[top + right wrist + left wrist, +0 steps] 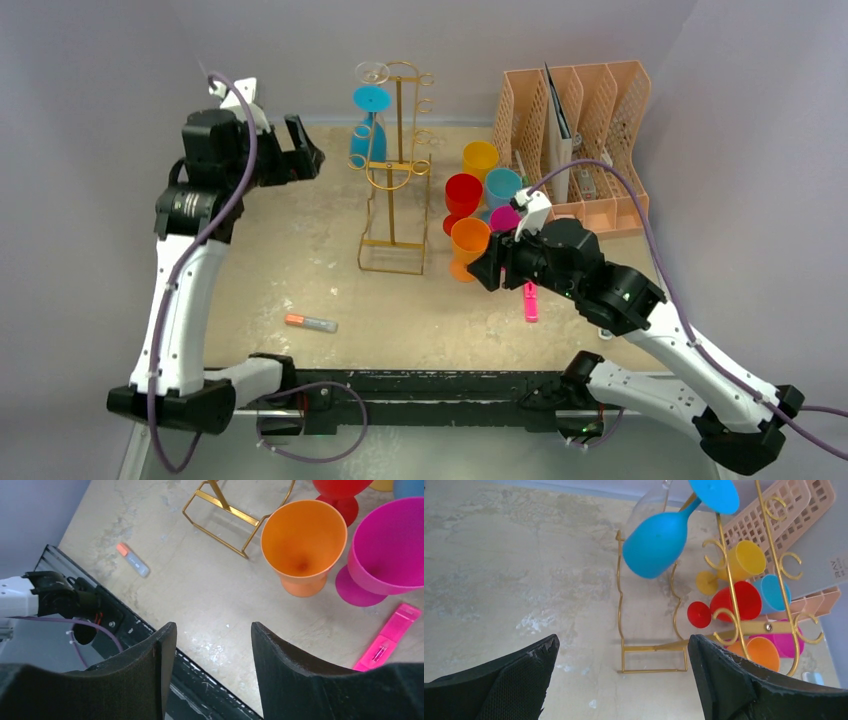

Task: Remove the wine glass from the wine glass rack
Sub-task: Pick up the wine glass from the wine rack.

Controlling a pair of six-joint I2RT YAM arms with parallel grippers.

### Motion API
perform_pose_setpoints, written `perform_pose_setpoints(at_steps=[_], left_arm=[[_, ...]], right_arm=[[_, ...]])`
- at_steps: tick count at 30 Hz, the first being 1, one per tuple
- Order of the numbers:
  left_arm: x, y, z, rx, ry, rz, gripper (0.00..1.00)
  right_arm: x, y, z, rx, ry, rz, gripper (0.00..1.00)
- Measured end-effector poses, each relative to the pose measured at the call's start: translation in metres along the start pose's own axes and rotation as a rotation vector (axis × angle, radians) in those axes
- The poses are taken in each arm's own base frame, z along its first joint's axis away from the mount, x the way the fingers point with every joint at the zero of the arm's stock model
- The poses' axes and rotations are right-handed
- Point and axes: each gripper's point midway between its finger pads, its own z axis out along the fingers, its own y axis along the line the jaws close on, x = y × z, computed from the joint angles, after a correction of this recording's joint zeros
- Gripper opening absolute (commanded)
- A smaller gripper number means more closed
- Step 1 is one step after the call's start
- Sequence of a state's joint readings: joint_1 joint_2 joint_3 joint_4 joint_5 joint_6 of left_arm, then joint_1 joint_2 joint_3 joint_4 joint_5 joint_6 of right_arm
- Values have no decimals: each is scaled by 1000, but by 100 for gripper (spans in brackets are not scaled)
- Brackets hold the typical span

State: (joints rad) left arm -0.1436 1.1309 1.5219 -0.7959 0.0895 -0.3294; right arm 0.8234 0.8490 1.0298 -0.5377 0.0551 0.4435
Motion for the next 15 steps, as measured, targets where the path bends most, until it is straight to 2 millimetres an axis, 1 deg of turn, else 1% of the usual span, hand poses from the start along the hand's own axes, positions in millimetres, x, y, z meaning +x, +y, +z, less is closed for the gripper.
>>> perform_pose_setpoints(at_steps=[2, 3, 9, 12, 15], left_arm=[[-11, 2, 10, 13, 10, -16, 97], [-18, -1, 16, 32, 15, -19, 95], [-49, -33, 48, 186, 43, -39, 87], [-56, -44, 65, 243, 63, -59, 85], [-57, -46, 84, 264, 85, -78, 78]], right_arm=[[1, 1, -2, -6, -5, 22, 59], [2, 1, -2, -9, -5, 33, 59], [13, 3, 2, -14, 29, 86, 60], [14, 3, 4, -12, 39, 101, 60], [17, 3, 6, -9, 51, 111, 60]])
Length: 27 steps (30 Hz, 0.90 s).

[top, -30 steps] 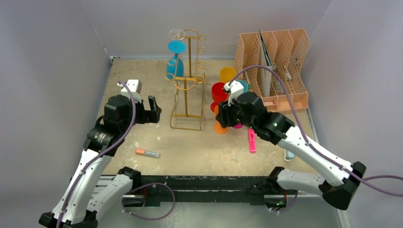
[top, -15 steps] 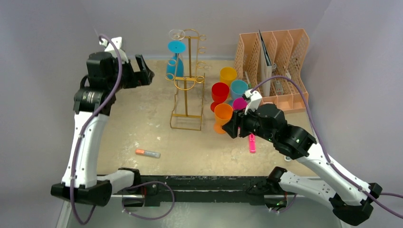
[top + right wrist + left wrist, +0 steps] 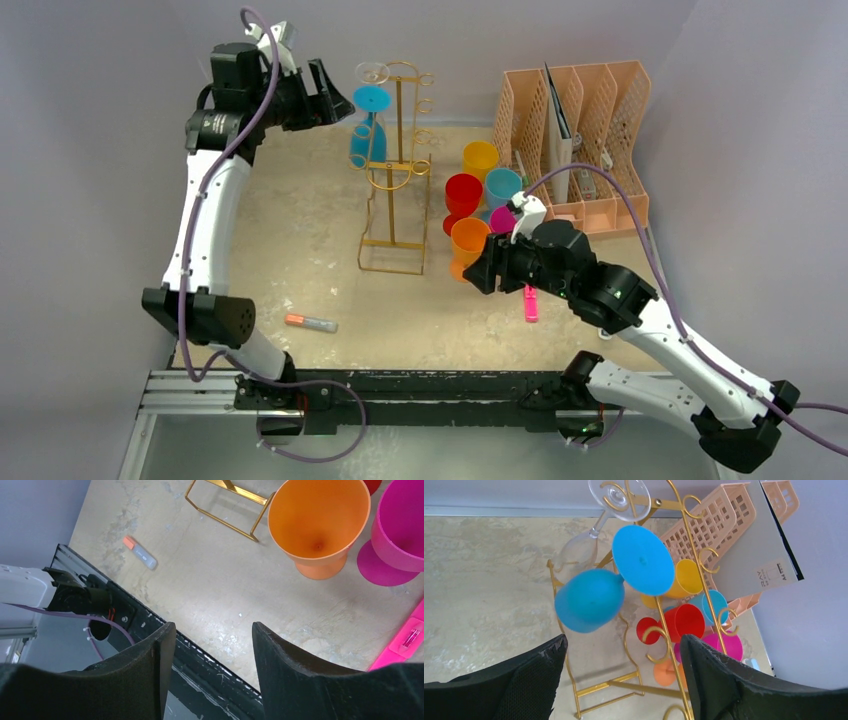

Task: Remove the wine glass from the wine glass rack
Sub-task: Pick up the wine glass from the wine rack.

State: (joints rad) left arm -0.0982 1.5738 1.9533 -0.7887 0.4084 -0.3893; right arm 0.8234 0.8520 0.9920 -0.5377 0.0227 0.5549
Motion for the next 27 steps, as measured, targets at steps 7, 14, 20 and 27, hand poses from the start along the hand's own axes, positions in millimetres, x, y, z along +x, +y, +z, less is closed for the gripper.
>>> perform_pose_setpoints(at_steps=[7, 14, 20, 27], left_arm=[[-3, 8, 47, 47, 42, -57, 70], [6, 17, 78, 72, 82, -117, 61], [-1, 14, 91, 107, 65, -147, 55], [-11, 10, 95, 133, 41, -153, 37]], right_arm=[[1, 0, -2, 2, 4, 8, 61], [5, 1, -5, -6, 18, 22, 61], [9, -2, 0, 16, 53, 22, 61], [10, 2, 2, -2, 66, 23, 61]])
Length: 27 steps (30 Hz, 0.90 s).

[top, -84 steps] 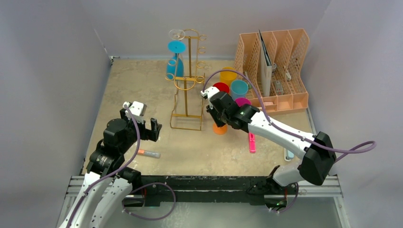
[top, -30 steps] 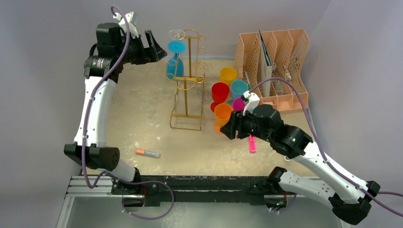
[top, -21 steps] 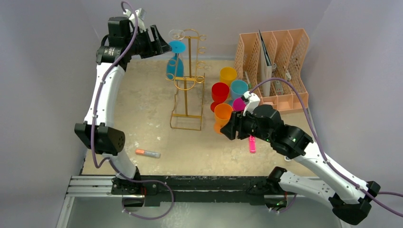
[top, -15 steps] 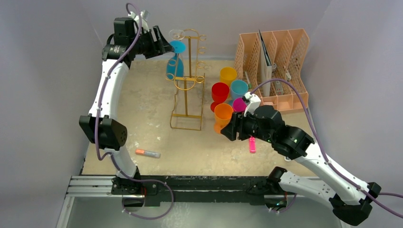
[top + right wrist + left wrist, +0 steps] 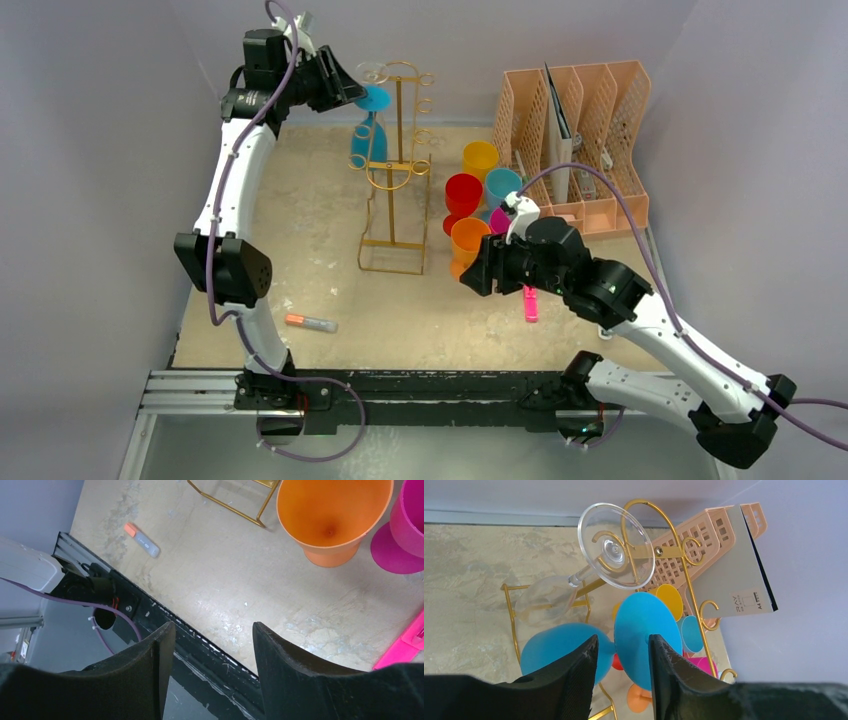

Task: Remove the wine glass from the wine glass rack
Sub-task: Pick up the wine glass from the wine rack.

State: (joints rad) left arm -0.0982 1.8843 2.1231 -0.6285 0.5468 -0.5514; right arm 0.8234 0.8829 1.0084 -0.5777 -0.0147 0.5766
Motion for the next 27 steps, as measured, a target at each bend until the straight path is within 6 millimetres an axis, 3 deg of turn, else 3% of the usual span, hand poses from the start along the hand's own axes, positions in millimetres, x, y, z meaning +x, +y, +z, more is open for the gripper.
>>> perform_pose_setpoints(at_steps=[10, 18, 27], left_arm=[[0, -2, 6, 42, -7, -41, 0], [-6, -8, -3, 76, -42, -84, 0], [-4, -6, -5, 99, -20, -186, 0]], right_arm=[[-12, 9, -5, -17, -17, -21, 61], [-16, 9, -16, -24, -51, -20, 60], [-19, -7, -25, 41, -120, 2, 60]])
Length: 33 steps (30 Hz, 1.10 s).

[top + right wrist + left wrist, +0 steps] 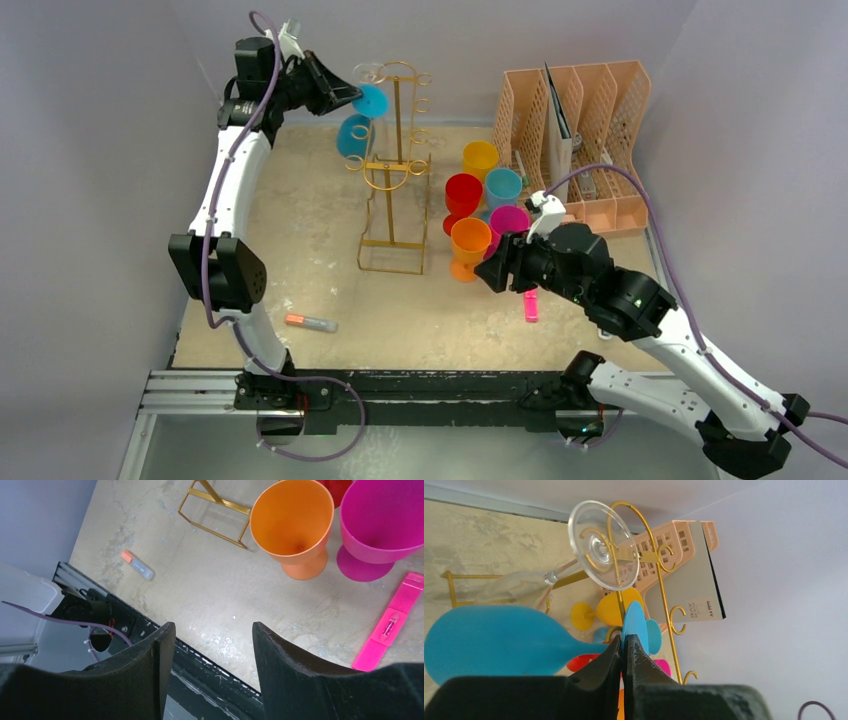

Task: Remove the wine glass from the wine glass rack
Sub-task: Pick up the wine glass from the wine rack.

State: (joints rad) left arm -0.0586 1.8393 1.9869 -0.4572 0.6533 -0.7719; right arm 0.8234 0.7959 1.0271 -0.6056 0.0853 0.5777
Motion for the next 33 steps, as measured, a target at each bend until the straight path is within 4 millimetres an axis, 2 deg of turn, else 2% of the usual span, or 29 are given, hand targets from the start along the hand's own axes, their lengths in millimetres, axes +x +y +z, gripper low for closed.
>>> perform_pose_setpoints(at_steps=[11, 17, 22, 28, 33], left_arm=[[-2, 4, -1, 39, 6, -129, 0], [-13, 9, -10, 39, -16, -180, 0], [-21, 16, -26, 34, -56, -225, 0], [-26, 13, -45, 85, -85, -267, 0], [-30, -1, -77, 107, -119, -235, 0]], right_arm=[[2, -9, -2, 46, 1, 4, 60], [3, -12, -8, 56, -11, 35, 60], [3, -13, -10, 56, -17, 47, 60], [5, -13, -8, 60, -9, 49, 56], [5, -12, -6, 58, -1, 49, 58]])
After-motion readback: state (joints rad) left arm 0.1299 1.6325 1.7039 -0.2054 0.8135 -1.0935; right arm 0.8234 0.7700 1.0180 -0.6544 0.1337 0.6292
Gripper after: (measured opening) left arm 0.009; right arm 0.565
